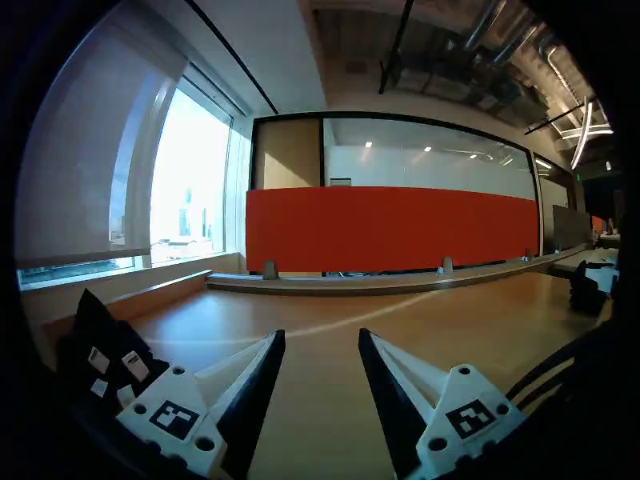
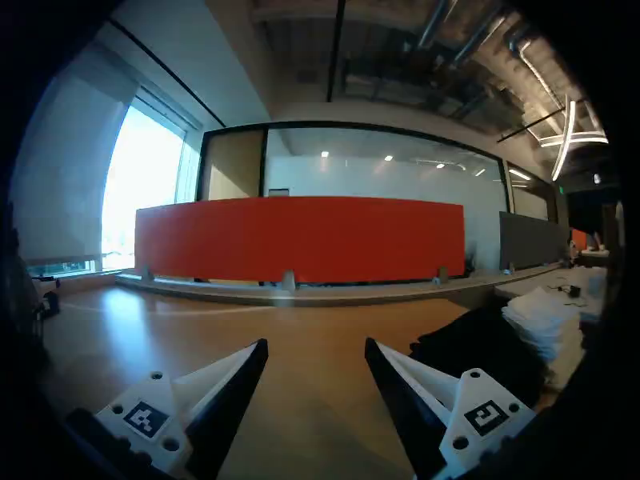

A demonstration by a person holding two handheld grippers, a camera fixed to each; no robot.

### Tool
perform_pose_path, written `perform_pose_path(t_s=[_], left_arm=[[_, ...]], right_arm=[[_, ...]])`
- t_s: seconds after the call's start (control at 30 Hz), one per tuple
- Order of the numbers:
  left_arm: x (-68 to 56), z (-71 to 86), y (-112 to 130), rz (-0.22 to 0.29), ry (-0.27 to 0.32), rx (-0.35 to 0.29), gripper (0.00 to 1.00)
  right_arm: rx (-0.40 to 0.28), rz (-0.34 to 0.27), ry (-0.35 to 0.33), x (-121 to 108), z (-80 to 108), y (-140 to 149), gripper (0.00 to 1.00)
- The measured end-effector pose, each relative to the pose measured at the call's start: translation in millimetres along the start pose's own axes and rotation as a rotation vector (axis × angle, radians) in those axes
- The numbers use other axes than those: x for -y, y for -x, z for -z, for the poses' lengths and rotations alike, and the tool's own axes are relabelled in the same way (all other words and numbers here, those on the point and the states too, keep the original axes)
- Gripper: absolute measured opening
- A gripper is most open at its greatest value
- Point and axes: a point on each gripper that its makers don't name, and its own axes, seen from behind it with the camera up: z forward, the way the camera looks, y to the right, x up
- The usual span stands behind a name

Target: Fold towel

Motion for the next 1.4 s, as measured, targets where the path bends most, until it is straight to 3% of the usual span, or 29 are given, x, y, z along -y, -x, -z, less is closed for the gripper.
perform_pose_path(t_s=[0.23, 0.37, 1.4], left_arm=[[0.3, 0.0, 0.0, 0.000, 0.000, 0.000, 0.66], [0.6, -0.1, -0.2, 0.000, 0.000, 0.000, 0.67], [0.8, 0.2, -0.7, 0.000, 0.000, 0.000, 0.67]], right_arm=[[0.001, 0.000, 0.000, 0.3, -0.1, -0.1, 0.95], [0.001, 0.000, 0.000, 0.4, -0.2, 0.0, 1.00], [0.001, 0.000, 0.000, 0.2, -0.3, -0.2, 1.00]])
